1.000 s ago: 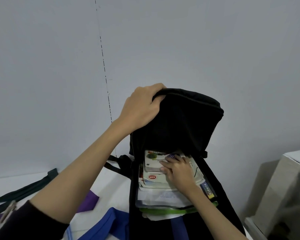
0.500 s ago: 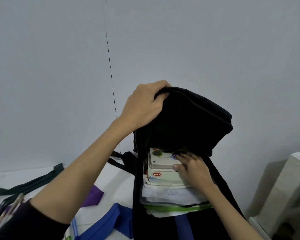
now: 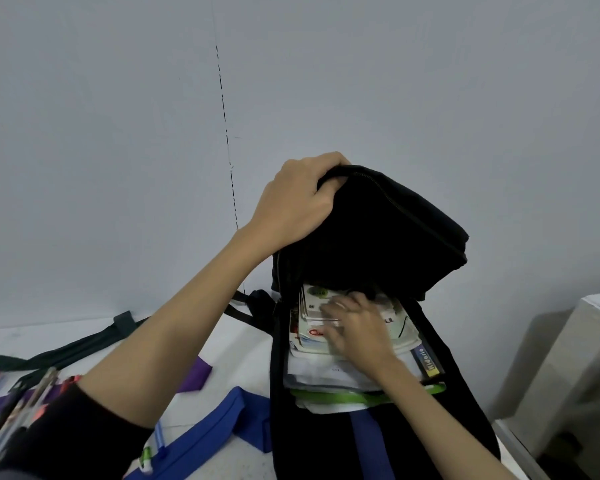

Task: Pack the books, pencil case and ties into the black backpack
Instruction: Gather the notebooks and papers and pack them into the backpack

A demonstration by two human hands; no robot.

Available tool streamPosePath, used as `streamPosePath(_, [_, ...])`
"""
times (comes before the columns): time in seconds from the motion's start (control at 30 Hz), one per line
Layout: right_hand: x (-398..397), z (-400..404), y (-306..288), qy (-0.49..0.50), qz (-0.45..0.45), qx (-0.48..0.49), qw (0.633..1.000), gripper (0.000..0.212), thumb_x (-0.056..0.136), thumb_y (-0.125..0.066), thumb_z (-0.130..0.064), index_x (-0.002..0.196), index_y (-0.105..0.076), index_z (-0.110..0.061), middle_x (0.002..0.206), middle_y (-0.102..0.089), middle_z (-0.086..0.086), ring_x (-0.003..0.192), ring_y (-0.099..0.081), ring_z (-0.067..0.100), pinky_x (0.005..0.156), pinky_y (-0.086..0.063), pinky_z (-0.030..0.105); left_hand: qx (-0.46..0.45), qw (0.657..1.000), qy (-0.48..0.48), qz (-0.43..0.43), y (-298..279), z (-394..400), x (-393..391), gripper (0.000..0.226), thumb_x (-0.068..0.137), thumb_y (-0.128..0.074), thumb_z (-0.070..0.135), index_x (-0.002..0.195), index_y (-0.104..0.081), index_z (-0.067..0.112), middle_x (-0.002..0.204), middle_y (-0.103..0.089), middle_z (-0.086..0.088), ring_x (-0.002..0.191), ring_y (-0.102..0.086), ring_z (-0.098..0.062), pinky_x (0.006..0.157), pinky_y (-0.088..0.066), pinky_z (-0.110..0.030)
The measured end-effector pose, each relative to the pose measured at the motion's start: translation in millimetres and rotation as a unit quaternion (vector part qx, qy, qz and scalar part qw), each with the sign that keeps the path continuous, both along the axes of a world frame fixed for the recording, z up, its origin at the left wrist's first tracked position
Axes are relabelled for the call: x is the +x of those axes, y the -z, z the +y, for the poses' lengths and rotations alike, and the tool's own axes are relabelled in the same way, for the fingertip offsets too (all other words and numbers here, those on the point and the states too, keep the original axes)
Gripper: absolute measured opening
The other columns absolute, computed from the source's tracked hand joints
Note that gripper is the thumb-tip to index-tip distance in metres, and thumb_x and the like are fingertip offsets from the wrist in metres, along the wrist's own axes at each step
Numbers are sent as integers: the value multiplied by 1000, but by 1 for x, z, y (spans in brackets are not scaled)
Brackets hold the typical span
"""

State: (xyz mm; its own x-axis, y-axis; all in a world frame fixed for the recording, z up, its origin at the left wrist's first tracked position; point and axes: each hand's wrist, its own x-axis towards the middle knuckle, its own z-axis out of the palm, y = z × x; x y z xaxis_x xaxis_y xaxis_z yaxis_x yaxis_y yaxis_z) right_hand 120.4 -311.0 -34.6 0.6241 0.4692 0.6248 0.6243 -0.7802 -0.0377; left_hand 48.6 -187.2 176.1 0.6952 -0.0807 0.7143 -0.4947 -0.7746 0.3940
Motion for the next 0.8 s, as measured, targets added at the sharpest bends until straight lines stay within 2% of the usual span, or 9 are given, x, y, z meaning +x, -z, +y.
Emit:
streamPosePath(0.2, [4, 35, -2, 36, 22, 22, 999, 25, 48, -91, -22, 62, -70, -26, 71, -65, -6, 71, -63, 23, 54, -51, 33, 2, 1000, 0, 8, 2, 0, -3, 23, 89, -43, 27, 97, -65, 28, 87, -66, 17, 90, -60, -12, 83, -49, -42])
streamPosePath(0.3, [1, 36, -3, 24, 77, 12, 997, 10, 73, -77, -22, 81, -74, -19, 92, -67, 1, 94, -61, 29, 74, -49, 42, 4, 1000, -6, 10, 2, 0, -5, 22, 92, -45, 25, 100, -65, 27, 89, -65, 16, 92, -59, -13, 84, -48, -42])
streamPosePath(0.37, [-4, 30, -6, 19, 87, 20, 996, 20, 88, -59, -29, 96, -72, -16, 105, -64, 2, 106, -54, 27, 88, -43, 42, 8, 1000, -12, 17, 2, -1, -7, 21, 94, -45, 22, 102, -65, 26, 91, -66, 13, 92, -59, -14, 84, -48, -41])
streamPosePath(0.43, [-16, 19, -9, -11, 11, 72, 997, 24, 86, -55, -31, 83, -73, -16, 88, -66, 0, 88, -58, 23, 77, -48, 36, 13, 1000, -14, 22, 4, -2, -9, 21, 95, -45, 22, 103, -64, 25, 92, -66, 12, 92, -59, -15, 83, -48, -40])
streamPosePath(0.5, [-32, 2, -16, -35, -153, 173, 972, 21, 84, -57, -26, 76, -71, -12, 75, -64, 1, 72, -55, 20, 66, -40, 30, 14, 1000, -13, 24, 7, -1, -10, 21, 95, -45, 22, 102, -64, 25, 92, -66, 12, 93, -59, -15, 84, -48, -41])
streamPosePath(0.57, [-51, -21, -34, -33, -260, 266, 928, 11, 83, -64, -21, 82, -64, -10, 77, -59, 5, 73, -49, 19, 67, -33, 28, 5, 999, -11, 30, 10, 0, -10, 21, 94, -45, 24, 101, -64, 27, 92, -66, 14, 94, -59, -15, 85, -48, -43])
streamPosePath(0.63, [-66, -42, -65, -4, -317, 331, 889, 26, 78, -71, -22, 92, -52, -11, 91, -50, 5, 82, -45, 21, 74, -31, 26, -11, 999, 0, 39, 12, 1, -11, 22, 90, -45, 29, 98, -65, 29, 91, -66, 16, 95, -60, -14, 87, -48, -43])
streamPosePath(0.73, [-73, -69, -110, 38, -257, 312, 914, 45, 73, -68, -24, 112, -50, -14, 111, -47, 4, 102, -44, 24, 86, -28, 27, -22, 997, 37, 61, 19, -2, -19, 17, 89, -48, 27, 92, -64, 31, 89, -66, 16, 93, -60, -11, 89, -47, -39])
streamPosePath(0.8, [-72, -86, -127, 15, -96, 276, 956, 33, 73, -64, -12, 106, -63, -12, 98, -60, 1, 98, -53, 19, 82, -34, 27, -9, 993, 68, 92, 29, -6, -29, 15, 92, -52, 18, 91, -64, 28, 87, -66, 13, 90, -59, -10, 87, -46, -31])
